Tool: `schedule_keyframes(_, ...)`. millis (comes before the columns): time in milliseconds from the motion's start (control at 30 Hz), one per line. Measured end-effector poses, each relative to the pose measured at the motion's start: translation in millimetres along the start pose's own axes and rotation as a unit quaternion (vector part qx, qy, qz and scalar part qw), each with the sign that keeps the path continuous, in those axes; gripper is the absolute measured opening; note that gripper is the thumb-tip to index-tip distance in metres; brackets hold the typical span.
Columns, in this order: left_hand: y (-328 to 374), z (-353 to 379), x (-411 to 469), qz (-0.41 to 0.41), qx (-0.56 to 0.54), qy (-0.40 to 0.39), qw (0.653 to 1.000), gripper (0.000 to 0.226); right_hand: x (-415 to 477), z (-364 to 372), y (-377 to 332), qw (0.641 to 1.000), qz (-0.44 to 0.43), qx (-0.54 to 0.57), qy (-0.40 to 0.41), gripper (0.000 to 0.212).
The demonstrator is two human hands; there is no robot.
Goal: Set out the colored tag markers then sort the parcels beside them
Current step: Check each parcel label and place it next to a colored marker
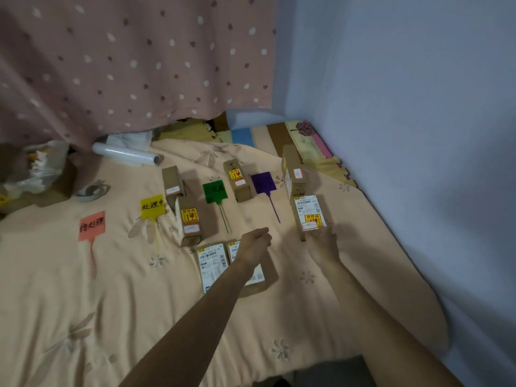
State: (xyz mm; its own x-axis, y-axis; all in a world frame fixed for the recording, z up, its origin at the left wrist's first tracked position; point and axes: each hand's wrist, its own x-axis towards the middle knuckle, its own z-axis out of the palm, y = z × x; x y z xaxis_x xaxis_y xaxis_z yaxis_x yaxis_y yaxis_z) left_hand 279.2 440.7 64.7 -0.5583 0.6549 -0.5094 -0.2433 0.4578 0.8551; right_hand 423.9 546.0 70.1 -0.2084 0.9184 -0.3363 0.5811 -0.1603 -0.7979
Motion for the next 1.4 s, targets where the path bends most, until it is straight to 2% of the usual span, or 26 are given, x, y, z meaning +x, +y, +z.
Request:
schedule_keyframes(67, -7.4, -25.7, -21.6, 0.012, -0.010, 0.006, 1.000, 0.036, -30.3, 8.7, -3.2, 1.000, -0.002, 0.017, -0.023, 0.052)
schedule_keyframes(167, -23.0, -64.7, -57.3, 0.018, -0.049, 0.020, 0.998, 0.032, -77.4, 24.1, -4.4, 0.998, 0.022, -0.012, -0.066, 0.058)
schedule_keyframes(267, -47.2, -101.1, -97.6, 0.010, -0.093, 0.033, 0.995, 0.026, -121.4, 43.1, -4.6, 0.995, 0.006, -0.035, -0.096, 0.059)
schedule_keyframes(400, -85.0, -137.5, -135.7, 0.009, -0.073, 0.038, 0.997, 0.028, -165.6, 66.4, 3.1, 0.989, -0.030, -0.057, -0.132, 0.026)
schedule_keyframes(600, -107.2, -169.2, -150.4, 0.020, -0.049, 0.046, 0.998, 0.034, -192.6, 97.7, 6.7, 0.980, -0.043, -0.086, -0.174, 0.024)
schedule_keyframes(800, -115.5, -169.5, -140.8, 0.002, -0.006, 0.051, 0.999, 0.045, -180.4, 118.9, 2.3, 0.970, -0.059, -0.092, -0.217, 0.011)
schedule_keyframes(967, -115.1, -153.4, -120.3, -0.038, 0.009, 0.059, 0.998, 0.054, -157.7, 132.6, 8.3, 0.952, -0.065, -0.102, -0.280, 0.042)
schedule_keyframes(1100, -117.5, -137.5, -101.5, -0.048, 0.016, 0.062, 0.997, 0.063, -142.9, 139.9, 14.9, 0.951, -0.075, -0.087, -0.288, 0.049)
schedule_keyframes(1133, -117.3, -133.6, -97.8, -0.047, 0.014, 0.061, 0.997, 0.061, -139.9, 142.3, 15.1, 0.952, -0.075, -0.078, -0.287, 0.049)
schedule_keyframes(1233, -117.8, -123.7, -88.0, -0.027, 0.009, 0.048, 0.998, 0.034, -131.6, 148.6, 17.2, 0.953, -0.076, -0.067, -0.286, 0.046)
schedule_keyframes(1400, -121.2, -118.4, -81.3, -0.031, -0.019, 0.071, 0.997, 0.027, -119.0, 152.6, 24.9, 0.958, -0.038, -0.041, -0.281, 0.022)
